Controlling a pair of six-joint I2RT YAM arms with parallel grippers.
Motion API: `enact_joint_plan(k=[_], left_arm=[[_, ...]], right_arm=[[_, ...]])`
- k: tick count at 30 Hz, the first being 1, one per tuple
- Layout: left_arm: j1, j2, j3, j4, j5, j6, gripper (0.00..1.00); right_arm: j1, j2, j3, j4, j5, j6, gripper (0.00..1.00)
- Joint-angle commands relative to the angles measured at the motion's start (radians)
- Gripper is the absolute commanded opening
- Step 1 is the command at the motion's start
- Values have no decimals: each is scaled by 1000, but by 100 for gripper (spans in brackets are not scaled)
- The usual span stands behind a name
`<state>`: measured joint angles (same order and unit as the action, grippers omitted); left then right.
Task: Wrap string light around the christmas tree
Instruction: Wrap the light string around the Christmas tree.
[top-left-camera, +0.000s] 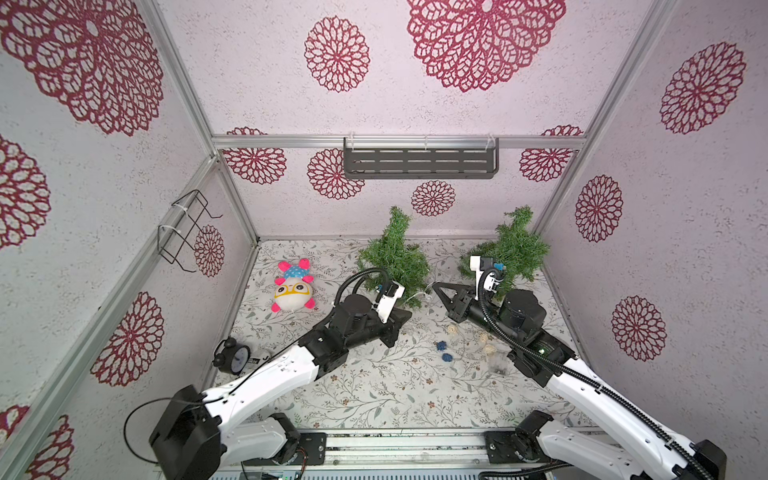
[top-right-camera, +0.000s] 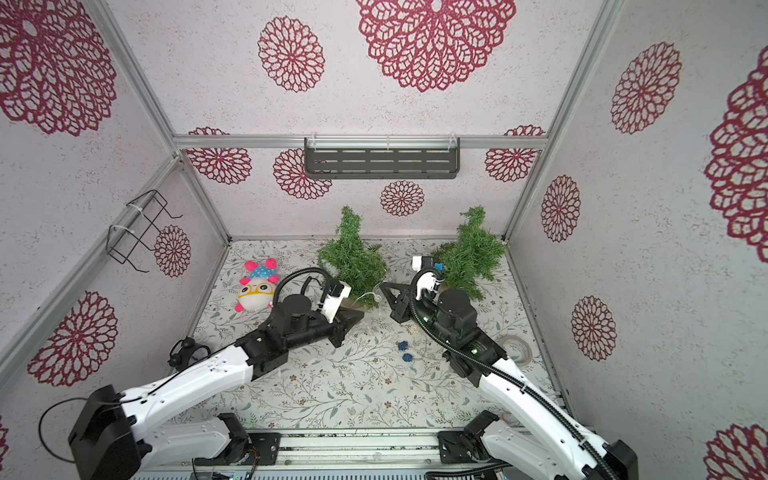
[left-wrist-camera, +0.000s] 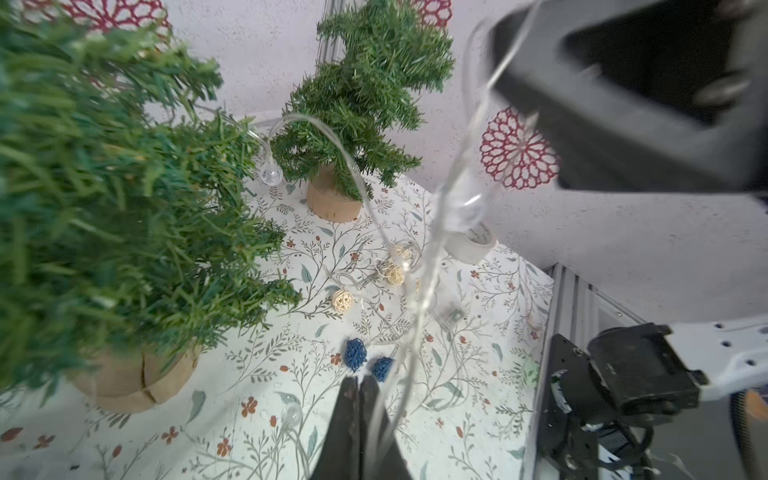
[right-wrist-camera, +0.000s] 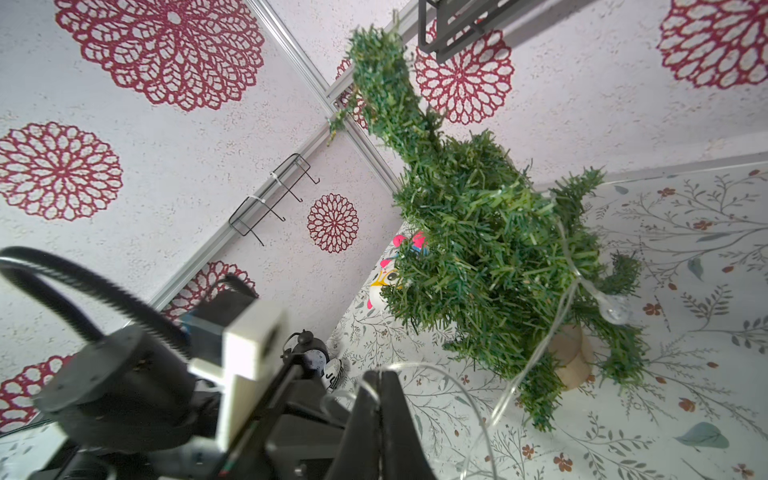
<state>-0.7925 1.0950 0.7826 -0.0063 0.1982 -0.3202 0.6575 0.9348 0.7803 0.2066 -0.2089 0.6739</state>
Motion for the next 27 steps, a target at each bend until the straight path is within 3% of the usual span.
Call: enact_joint_plan(k=[1,3,5,8,11,13,16,21,27], left_arm=[[-5,-137,-37,-226,-35,-64,0],[-4,-237,-46,-306,-100,-78,0],[2,-324,-27,-408,-182,-80,0],[54,-396,23,-540,-268,-80,0],[159,-406,75,-647,-259,-86,0],[220,-407,91,-680,-219,-90,0],[289,-393,73,-651,-132,-113,0],[306,-324,35,-579,-48,-156,0],[309,-300,10,-541,-33,-164,0]], right_arm=[[5,29,-13,29,19,-9,32],[2,36,-31,-13,66,-23,45],[-11,29,-46,-53,121,-42,49],[-56,28,-70,-63,98,-51,57],[-85,43,-82,-45,-5,-55,70],[-85,55,-77,-51,-17,-66,74],[-93,72,-69,-87,63,-92,71],[-120,137,-1,-62,102,-102,55],[-118,282,73,39,76,59,51]])
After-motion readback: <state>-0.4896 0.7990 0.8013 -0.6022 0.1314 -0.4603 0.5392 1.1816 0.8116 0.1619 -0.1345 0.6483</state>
